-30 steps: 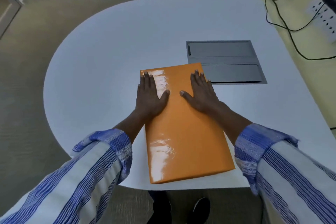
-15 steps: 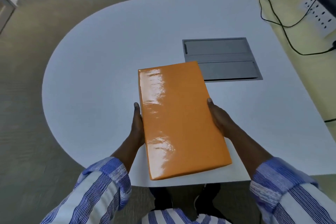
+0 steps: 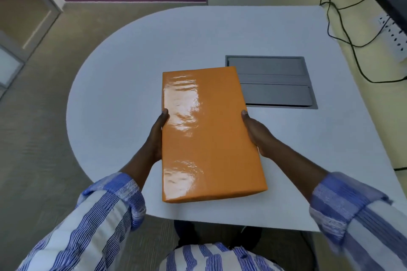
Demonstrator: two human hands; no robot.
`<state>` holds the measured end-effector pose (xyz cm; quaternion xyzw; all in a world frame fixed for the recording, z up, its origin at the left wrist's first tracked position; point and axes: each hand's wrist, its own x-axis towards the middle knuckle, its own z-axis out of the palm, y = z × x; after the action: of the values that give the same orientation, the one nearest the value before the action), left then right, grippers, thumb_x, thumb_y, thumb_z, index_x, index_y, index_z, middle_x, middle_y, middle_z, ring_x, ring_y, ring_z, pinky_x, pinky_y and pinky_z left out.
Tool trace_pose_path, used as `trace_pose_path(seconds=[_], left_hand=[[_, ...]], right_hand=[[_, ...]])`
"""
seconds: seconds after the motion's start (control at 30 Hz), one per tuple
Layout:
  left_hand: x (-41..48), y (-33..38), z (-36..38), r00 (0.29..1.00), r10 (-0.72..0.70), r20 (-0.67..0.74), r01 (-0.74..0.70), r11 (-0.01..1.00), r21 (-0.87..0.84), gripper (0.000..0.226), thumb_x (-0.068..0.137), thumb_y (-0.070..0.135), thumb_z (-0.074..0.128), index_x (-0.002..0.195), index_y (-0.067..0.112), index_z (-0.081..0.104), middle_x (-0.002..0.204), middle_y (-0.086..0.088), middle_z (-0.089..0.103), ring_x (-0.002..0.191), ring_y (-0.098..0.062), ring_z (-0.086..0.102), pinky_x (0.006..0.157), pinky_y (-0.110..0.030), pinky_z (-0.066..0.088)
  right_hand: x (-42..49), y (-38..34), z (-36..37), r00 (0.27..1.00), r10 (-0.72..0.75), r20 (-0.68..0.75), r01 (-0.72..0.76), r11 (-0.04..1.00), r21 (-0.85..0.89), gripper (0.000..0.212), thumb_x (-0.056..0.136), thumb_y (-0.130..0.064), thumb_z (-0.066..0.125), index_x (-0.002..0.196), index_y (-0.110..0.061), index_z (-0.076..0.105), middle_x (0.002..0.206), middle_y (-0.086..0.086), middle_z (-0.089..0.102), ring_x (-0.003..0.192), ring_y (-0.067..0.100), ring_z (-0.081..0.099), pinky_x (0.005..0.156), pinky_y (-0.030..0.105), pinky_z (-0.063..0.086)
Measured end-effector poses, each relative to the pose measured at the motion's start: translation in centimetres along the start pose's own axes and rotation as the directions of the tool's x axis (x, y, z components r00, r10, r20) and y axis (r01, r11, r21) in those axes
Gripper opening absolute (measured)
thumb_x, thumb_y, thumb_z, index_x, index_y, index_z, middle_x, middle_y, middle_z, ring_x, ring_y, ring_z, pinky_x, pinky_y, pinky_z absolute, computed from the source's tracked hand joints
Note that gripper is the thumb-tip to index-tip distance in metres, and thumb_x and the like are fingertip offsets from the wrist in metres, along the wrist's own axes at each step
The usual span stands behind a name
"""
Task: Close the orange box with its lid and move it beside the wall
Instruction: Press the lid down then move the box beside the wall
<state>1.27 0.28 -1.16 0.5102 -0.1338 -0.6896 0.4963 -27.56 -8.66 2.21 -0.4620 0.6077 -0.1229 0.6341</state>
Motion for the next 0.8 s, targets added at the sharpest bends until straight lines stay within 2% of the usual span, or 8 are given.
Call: trace_pose_path(seconds=[0.17, 0.3, 0.37, 0.47, 0.53, 0.6, 0.67, 0.8], left_hand=[[0.2, 2.2, 2.3, 0.996, 0.083, 0.009, -0.083, 0.997, 0.003, 0.061, 0.093, 0.060, 0.053, 0.138, 0.021, 0.061, 0.140, -0.023, 0.062, 0.115, -0.040, 0.067, 0.098, -0.056, 0.055], [1.1, 3.0, 5.7, 0.990, 0.137, 0.033, -0.138, 0.990, 0.009, 0.065, 0.092, 0.057, 0.056, 0.145, 0.019, 0.053, 0.137, -0.021, 0.064, 0.116, -0.040, 0.066, 0.096, -0.055, 0.056], [1.6, 3.0, 7.6, 0.989, 0.147, 0.021, -0.148, 0.989, 0.024, 0.069, 0.090, 0.056, 0.060, 0.147, 0.018, 0.050, 0.136, -0.022, 0.064, 0.116, -0.040, 0.066, 0.093, -0.054, 0.057], [2.7, 2.4, 10.4, 0.987, 0.157, 0.016, -0.158, 0.985, 0.063, 0.067, 0.092, 0.055, 0.060, 0.147, 0.019, 0.050, 0.130, -0.018, 0.069, 0.112, -0.038, 0.071, 0.085, -0.050, 0.059], [3.5, 1.6, 12.2, 0.986, 0.162, 0.031, -0.164, 0.983, 0.081, 0.067, 0.090, 0.058, 0.061, 0.146, 0.021, 0.050, 0.130, -0.017, 0.070, 0.114, -0.038, 0.070, 0.087, -0.053, 0.058], [4.3, 0.7, 14.0, 0.987, 0.159, 0.024, -0.161, 0.980, 0.118, 0.074, 0.084, 0.065, 0.065, 0.145, 0.027, 0.050, 0.135, -0.016, 0.068, 0.119, -0.038, 0.068, 0.096, -0.059, 0.055], [5.1, -0.5, 15.9, 0.990, 0.141, 0.021, -0.143, 0.979, 0.144, 0.080, 0.077, 0.070, 0.069, 0.144, 0.032, 0.049, 0.137, -0.013, 0.067, 0.123, -0.038, 0.066, 0.103, -0.065, 0.049], [6.5, -3.3, 20.0, 0.996, 0.087, 0.000, -0.085, 0.978, 0.188, 0.089, 0.069, 0.077, 0.070, 0.144, 0.036, 0.046, 0.141, -0.010, 0.064, 0.127, -0.039, 0.062, 0.107, -0.068, 0.043]], right_hand=[[-1.4, -3.6, -3.7, 0.992, -0.096, 0.083, 0.108, 0.982, -0.153, 0.078, 0.085, -0.081, 0.037, 0.141, -0.026, 0.048, 0.120, -0.007, 0.066, 0.104, 0.013, 0.066, 0.077, 0.031, 0.054], [-3.3, -5.9, -6.7, 0.960, -0.279, -0.021, 0.256, 0.905, -0.341, 0.085, 0.088, -0.078, 0.038, 0.153, -0.025, 0.029, 0.148, 0.002, 0.050, 0.121, 0.022, 0.057, 0.086, 0.033, 0.046], [-4.5, -6.3, -8.0, 0.879, -0.470, -0.075, 0.350, 0.746, -0.567, 0.088, 0.090, -0.075, 0.037, 0.158, -0.022, 0.016, 0.162, 0.007, 0.031, 0.144, 0.027, 0.037, 0.102, 0.037, 0.038], [-6.9, -5.5, -10.0, 0.755, -0.649, 0.093, 0.400, 0.342, -0.850, 0.093, 0.091, -0.075, 0.030, 0.160, -0.021, 0.001, 0.169, 0.008, 0.001, 0.155, 0.027, 0.010, 0.119, 0.050, 0.025], [-8.3, -4.1, -11.6, 0.750, -0.613, 0.249, 0.384, 0.097, -0.918, 0.093, 0.089, -0.077, 0.022, 0.161, -0.021, 0.004, 0.169, 0.008, -0.007, 0.155, 0.030, 0.007, 0.120, 0.052, 0.023], [-9.2, -2.6, -13.4, 0.791, -0.524, 0.316, 0.355, -0.027, -0.934, 0.093, 0.087, -0.078, 0.016, 0.161, -0.022, 0.005, 0.168, 0.008, -0.012, 0.155, 0.030, 0.002, 0.122, 0.050, 0.021], [-9.5, -0.9, -15.2, 0.822, -0.477, 0.310, 0.332, -0.041, -0.942, 0.091, 0.089, -0.077, 0.017, 0.161, -0.022, 0.003, 0.168, 0.007, -0.014, 0.155, 0.029, -0.002, 0.123, 0.048, 0.019], [-9.9, 2.9, -18.2, 0.837, -0.516, 0.184, 0.277, 0.107, -0.955, 0.087, 0.094, -0.071, 0.026, 0.161, -0.020, 0.005, 0.169, 0.008, -0.006, 0.155, 0.031, 0.003, 0.123, 0.049, 0.018]])
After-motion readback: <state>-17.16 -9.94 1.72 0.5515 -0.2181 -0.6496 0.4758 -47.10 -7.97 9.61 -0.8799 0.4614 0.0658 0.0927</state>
